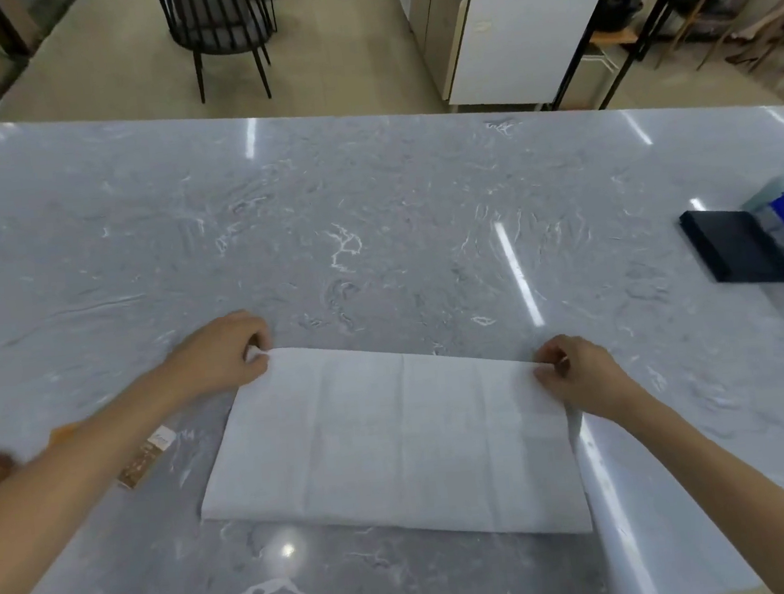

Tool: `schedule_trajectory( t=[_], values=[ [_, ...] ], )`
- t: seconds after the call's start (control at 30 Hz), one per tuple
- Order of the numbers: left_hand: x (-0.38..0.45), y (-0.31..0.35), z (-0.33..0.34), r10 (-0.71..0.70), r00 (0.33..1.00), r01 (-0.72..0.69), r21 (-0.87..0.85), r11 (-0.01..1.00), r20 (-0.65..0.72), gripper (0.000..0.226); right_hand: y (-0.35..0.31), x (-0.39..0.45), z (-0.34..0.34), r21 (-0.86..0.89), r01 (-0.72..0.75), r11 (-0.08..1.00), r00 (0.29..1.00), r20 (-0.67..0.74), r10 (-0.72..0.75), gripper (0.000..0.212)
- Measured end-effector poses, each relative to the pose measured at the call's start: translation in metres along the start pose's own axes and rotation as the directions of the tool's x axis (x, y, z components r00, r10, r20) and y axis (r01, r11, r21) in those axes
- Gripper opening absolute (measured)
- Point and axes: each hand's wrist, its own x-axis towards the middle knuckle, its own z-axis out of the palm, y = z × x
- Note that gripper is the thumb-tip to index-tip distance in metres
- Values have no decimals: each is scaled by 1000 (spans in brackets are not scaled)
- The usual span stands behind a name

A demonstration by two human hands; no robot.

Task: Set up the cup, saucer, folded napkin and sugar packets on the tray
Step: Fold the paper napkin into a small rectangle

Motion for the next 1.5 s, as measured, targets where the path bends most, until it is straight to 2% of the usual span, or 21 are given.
schedule_trajectory(
  t=[0.1,0.2,0.3,0.37,0.57,0.8,0.97,1.1,1.3,1.43,1.5],
  values=[
    [18,-3,-9,-4,987,4,-1,1000,161,18,-1,12,-12,-14,13,1000,990,143,-11,21],
    [27,-8,-10,-24,967,37,-47,998,254,21,-3,21,-17,-93,29,995,970,243,-5,14],
    [30,-13,-9,-30,954,40,-30,999,297,21,-5,23,-19,-126,57,990,964,265,-22,10],
    [25,-16,-9,-10,954,27,-52,998,299,27,-5,20,-21,-70,89,994,973,218,-72,7],
    [3,-30,-14,-41,983,91,-283,955,179,31,-3,-4,-37,209,144,967,985,63,-160,10],
    [-24,-11,-34,-94,995,101,-511,854,39,14,-11,-22,-59,476,40,879,993,81,-89,5],
    [-35,1,-34,-137,989,87,-510,856,-61,5,-15,-19,-65,467,9,884,992,110,-68,11],
    [-39,-4,-40,-199,973,114,-514,850,-114,13,-15,-14,-72,483,24,876,995,70,-66,11],
    [-43,3,-52,-171,975,76,-508,858,-143,16,-12,-17,-80,500,65,863,995,36,-95,15],
    [-42,13,-66,-141,979,50,-491,870,-150,15,-11,-22,-90,526,100,845,994,-26,-102,26],
    [-41,19,-75,-123,977,26,-474,880,-174,15,-9,-23,-96,544,124,830,992,-59,-109,24]
  ],
)
